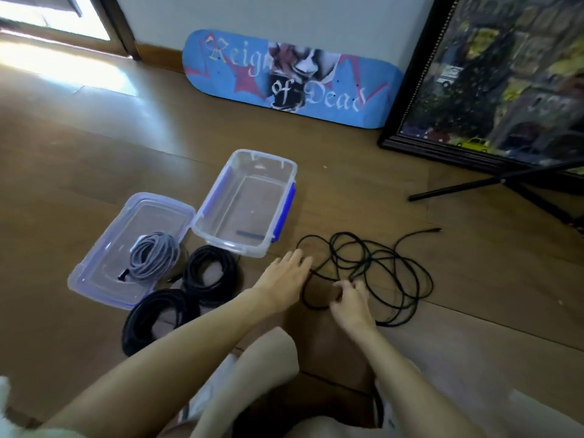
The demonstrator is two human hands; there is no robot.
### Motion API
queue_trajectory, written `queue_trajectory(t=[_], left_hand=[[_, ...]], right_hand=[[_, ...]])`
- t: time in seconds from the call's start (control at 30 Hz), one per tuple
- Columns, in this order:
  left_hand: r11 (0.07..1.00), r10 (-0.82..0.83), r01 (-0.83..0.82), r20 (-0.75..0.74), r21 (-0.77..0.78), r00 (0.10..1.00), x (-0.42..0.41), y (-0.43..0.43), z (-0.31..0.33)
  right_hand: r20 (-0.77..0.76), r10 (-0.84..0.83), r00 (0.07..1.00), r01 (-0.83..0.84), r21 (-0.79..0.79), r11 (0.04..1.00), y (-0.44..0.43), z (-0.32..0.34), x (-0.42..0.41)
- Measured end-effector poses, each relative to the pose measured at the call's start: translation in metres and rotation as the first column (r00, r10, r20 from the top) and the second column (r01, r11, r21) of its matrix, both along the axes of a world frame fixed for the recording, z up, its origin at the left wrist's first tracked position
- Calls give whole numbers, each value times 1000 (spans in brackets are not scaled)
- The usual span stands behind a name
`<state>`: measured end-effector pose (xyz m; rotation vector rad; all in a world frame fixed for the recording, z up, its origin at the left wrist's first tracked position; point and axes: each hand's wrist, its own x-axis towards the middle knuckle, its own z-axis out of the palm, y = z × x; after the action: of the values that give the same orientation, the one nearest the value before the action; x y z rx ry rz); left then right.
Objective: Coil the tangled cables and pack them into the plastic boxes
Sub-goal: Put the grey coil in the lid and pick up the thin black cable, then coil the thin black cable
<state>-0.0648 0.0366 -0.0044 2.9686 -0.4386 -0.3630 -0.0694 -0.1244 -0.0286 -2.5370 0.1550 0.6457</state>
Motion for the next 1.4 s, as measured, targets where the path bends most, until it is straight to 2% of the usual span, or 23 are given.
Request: queue_trajectory(t=[0.1,0.23,0.33,0.57,0.7,0.77,0.83,0.9,0.97,1.1,1.2,1.27,1.33,1.4], left_hand=[[995,-44,59,-182,78,982,4,-29,-13],[989,-68,109,-344,101,936,7,-54,-30],[989,-4,73,-463,130,886,9,-68,-40],[979,-64,142,-443,144,894,14,-75,-40],[979,-24,87,-318,185,948,24,-68,-11],[990,8,29,-252,141,968,32,-63,14],[999,52,-48,-183,25,982,43,-58,44],[980,102,-128,-172,-152,980,56,-55,81],[928,104,-174,-221,-330,970,66,-57,127],[733,0,-261,-384,-629,923,58,-70,232],[676,-116,-203,-374,-709,920,39,-80,293],[663,-94,-164,-299,-730,950,24,-87,323],[667,-25,-97,-151,-739,988,12,-93,346],[621,108,-92,-31,-778,994,2,-97,366]], right_hand=[[-8,13,1000,-14,-68,998,-26,-12,-2],[-29,-28,999,28,6,1000,-42,-25,-6],[-50,-110,993,110,4,994,-46,-30,-10],[-111,-43,993,38,-47,998,-50,-19,-4],[-144,-154,977,163,49,985,-40,9,15],[-135,-178,975,197,139,971,-36,35,30],[-162,-260,952,299,309,903,-36,72,46],[-251,-361,898,439,523,731,-39,117,58],[-311,-390,867,493,652,575,-45,162,66],[-345,-384,856,484,796,364,-55,252,66],[-327,-401,856,434,876,212,-61,318,43],[-305,-423,853,383,917,110,-65,350,24],[-253,-453,855,322,943,80,-67,374,8],[-174,-515,839,281,950,136,-71,388,-6]])
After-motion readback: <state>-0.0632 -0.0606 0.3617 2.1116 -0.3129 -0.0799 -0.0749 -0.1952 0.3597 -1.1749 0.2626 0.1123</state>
